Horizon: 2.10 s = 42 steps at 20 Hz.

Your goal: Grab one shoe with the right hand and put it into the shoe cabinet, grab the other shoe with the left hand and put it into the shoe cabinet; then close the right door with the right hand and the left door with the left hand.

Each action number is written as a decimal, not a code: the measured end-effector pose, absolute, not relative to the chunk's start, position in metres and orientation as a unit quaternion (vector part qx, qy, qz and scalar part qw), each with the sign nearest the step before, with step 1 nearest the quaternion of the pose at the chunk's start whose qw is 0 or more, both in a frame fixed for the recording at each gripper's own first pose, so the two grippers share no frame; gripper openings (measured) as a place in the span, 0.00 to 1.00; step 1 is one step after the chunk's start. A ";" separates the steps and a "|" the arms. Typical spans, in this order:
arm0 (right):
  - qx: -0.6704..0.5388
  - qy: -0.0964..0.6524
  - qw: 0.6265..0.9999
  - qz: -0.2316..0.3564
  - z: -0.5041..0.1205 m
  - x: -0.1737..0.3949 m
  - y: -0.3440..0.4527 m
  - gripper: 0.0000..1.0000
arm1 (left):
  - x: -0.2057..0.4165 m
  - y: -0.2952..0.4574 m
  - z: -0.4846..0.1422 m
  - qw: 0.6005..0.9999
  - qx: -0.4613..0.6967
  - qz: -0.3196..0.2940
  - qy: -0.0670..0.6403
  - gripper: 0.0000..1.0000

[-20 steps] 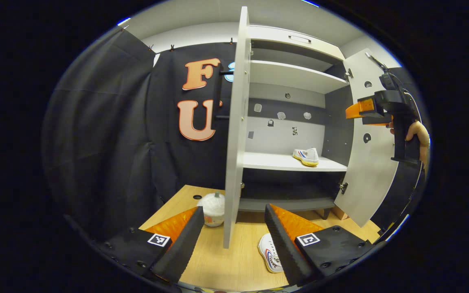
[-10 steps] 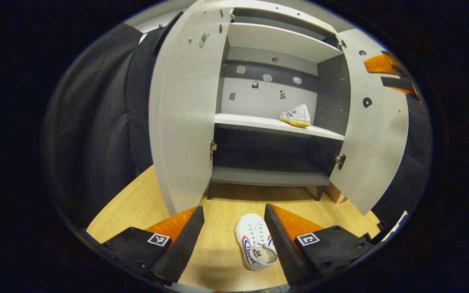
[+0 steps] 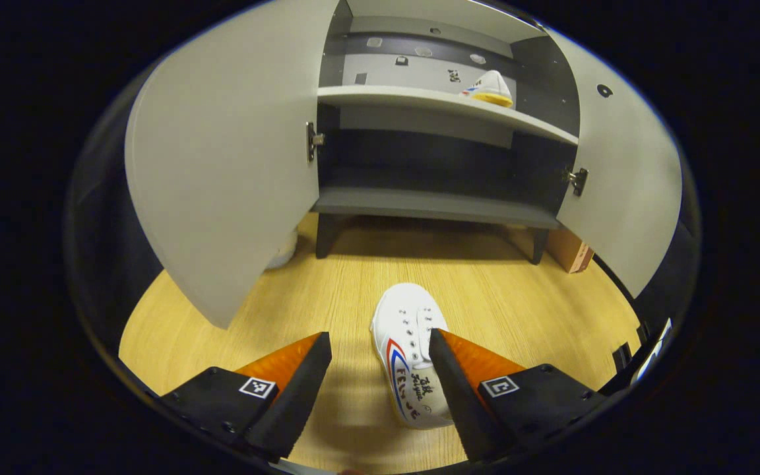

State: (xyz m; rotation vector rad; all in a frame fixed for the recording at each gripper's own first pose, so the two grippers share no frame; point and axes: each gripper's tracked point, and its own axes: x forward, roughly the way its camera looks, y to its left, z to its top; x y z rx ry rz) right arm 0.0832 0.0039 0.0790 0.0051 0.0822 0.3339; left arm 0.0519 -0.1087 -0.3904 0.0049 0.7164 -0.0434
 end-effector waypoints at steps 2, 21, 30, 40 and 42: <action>0.005 0.039 0.985 0.168 0.080 0.077 -0.003 0.93 | 0.047 -0.111 -0.413 0.925 -0.002 -0.022 0.380 0.98; 0.023 0.033 0.988 0.150 0.082 0.060 -0.063 0.93 | 0.043 -0.116 -0.464 0.865 0.003 -0.003 0.502 0.17; 0.021 0.036 0.987 0.157 0.074 0.061 -0.075 0.93 | 0.058 -0.116 -0.388 0.869 0.002 -0.015 0.495 0.07; 0.044 0.057 0.980 0.187 0.053 0.060 -0.062 0.93 | 0.138 -0.117 -0.198 0.908 -0.025 -0.045 0.417 0.07; 0.042 0.056 0.979 0.190 0.051 0.060 -0.060 0.93 | 0.150 -0.120 -0.175 0.911 -0.044 -0.042 0.407 0.07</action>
